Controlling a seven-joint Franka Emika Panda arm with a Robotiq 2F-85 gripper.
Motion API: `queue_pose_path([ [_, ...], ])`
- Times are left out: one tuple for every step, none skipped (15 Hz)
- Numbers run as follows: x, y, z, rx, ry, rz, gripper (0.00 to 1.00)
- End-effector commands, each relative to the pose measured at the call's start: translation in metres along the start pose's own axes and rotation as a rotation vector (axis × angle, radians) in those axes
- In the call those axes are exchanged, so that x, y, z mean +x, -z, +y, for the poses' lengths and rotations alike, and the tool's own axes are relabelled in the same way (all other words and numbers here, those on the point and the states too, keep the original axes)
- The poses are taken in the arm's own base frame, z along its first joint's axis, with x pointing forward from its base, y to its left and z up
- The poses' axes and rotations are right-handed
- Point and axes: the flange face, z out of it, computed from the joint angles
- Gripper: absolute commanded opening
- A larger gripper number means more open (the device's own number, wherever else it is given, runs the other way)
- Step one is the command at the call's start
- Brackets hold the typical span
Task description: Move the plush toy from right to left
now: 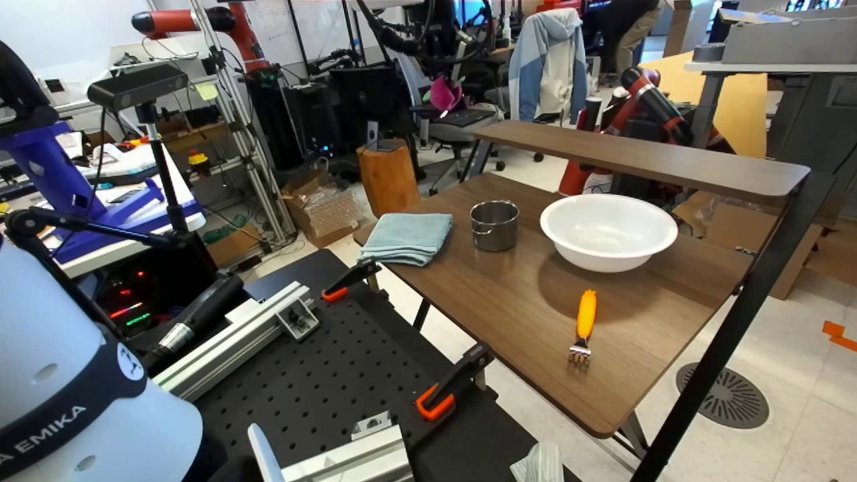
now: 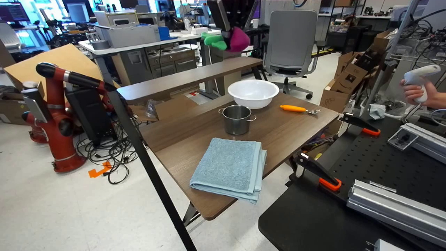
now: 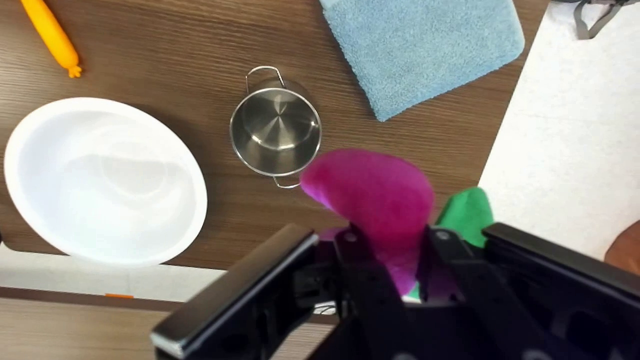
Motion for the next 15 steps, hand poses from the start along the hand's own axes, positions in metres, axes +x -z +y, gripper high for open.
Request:
queue_pose_path([
  [0.034, -0.021, -0.006, -0.009, -0.029, -0.06, 0.05],
  [0.042, -0.03, -0.008, -0.013, -0.039, -0.076, 0.05],
  [0.05, -0.038, -0.01, -0.012, -0.047, -0.088, 0.05],
  [0.058, -0.047, -0.014, -0.015, -0.056, -0.096, 0.05],
  [0.065, -0.055, -0.017, -0.02, -0.063, -0.103, 0.05],
  [0.072, -0.064, -0.021, -0.024, -0.072, -0.115, 0.05],
  [0.078, -0.074, -0.025, -0.027, -0.081, -0.126, 0.05],
  [0.084, -0.083, -0.028, -0.03, -0.088, -0.134, 0.05],
  [0.09, -0.093, -0.031, -0.034, -0.099, -0.145, 0.05],
  [0.095, -0.104, -0.034, -0.044, -0.113, -0.149, 0.05],
  [0.1, -0.113, -0.036, -0.05, -0.123, -0.156, 0.05],
  [0.105, -0.124, -0.039, -0.055, -0.133, -0.163, 0.05],
  [0.108, -0.133, -0.041, -0.059, -0.144, -0.168, 0.05],
  [0.112, -0.142, -0.044, -0.066, -0.154, -0.172, 0.05],
  [0.116, -0.151, -0.046, -0.072, -0.162, -0.177, 0.05],
])
